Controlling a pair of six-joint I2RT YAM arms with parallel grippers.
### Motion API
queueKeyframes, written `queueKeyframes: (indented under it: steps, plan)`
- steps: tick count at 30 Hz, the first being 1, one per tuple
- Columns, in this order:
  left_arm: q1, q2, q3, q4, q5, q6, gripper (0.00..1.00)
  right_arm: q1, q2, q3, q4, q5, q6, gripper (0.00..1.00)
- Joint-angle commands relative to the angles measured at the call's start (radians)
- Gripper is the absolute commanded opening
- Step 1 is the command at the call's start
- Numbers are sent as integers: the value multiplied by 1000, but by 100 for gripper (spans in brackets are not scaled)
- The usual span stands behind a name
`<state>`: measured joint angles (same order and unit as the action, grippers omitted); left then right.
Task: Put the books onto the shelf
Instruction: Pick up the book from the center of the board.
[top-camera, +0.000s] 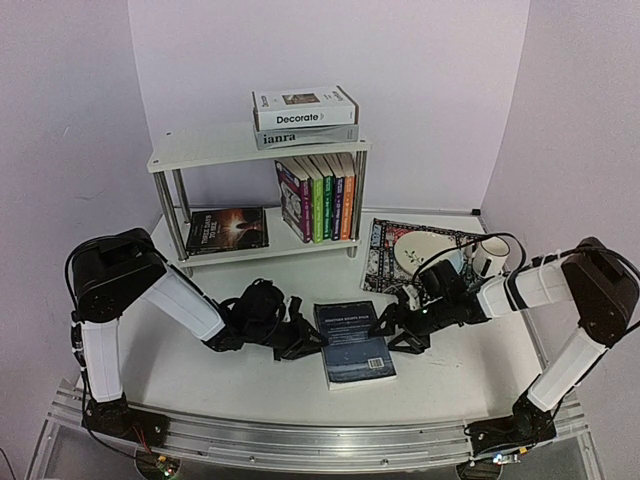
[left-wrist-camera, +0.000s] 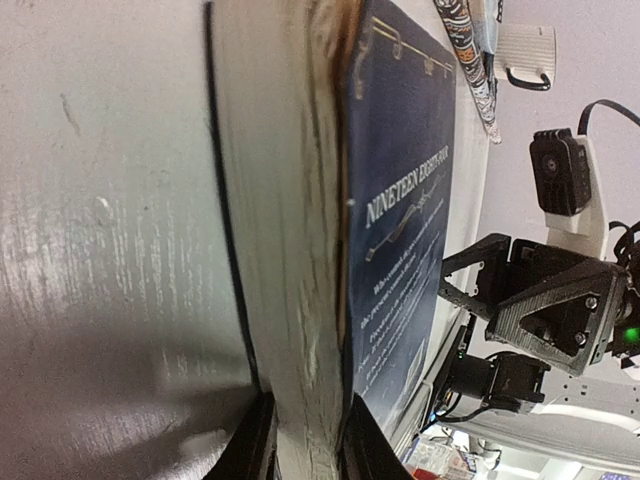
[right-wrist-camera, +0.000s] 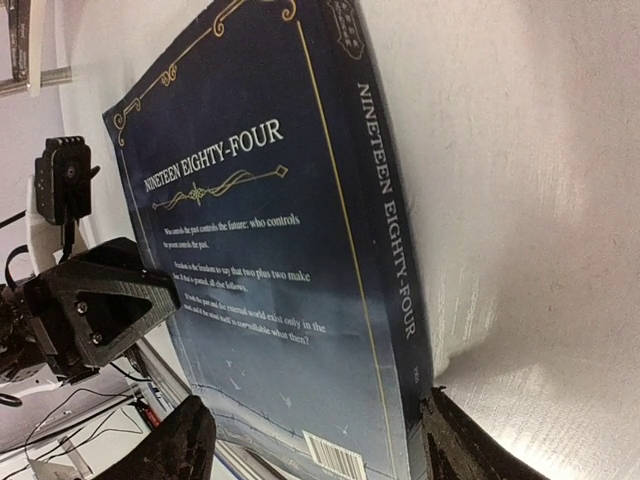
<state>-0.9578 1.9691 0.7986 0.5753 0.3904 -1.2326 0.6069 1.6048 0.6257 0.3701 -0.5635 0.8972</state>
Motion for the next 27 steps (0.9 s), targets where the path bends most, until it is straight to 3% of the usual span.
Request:
queueKeyframes:
  steps: [1,4,8,16,21,27]
  plan:
    - [-9,23,47,38,27,11,19,14,-58,-4,89,-91,56,71]
    - [-6,24,66,40,47,35,17,14,-88,-6,95,-97,68,71]
    - [8,3,66,45,70,70,1,14,-127,12,12,-46,14,72]
    - [48,-69,22,86,131,120,0,11,-105,63,-277,177,-161,85]
    - [68,-102,-35,185,170,101,0,11,-100,50,-268,167,-154,88]
    - [96,-85,-107,481,252,-38,0,11,-105,-17,-66,40,-46,85]
